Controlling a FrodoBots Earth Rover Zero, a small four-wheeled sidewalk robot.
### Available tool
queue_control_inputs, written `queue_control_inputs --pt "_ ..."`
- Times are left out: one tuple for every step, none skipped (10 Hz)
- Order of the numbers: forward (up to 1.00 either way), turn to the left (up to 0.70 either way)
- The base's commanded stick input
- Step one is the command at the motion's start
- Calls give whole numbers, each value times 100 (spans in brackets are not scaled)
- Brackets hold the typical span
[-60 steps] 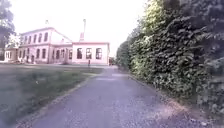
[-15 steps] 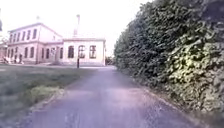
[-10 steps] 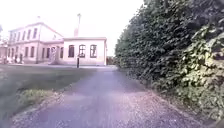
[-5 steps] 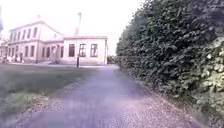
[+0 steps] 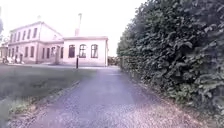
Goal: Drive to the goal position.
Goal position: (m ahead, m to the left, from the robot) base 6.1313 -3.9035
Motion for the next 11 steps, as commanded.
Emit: queue_control_inputs --pt "70 0" --pt "70 -5" --pt "70 -10" --pt "70 -12" --pt "70 0" --pt "70 -7" --pt "70 -12" --pt "70 -8" --pt "70 0" --pt "70 0" --pt "70 -1"
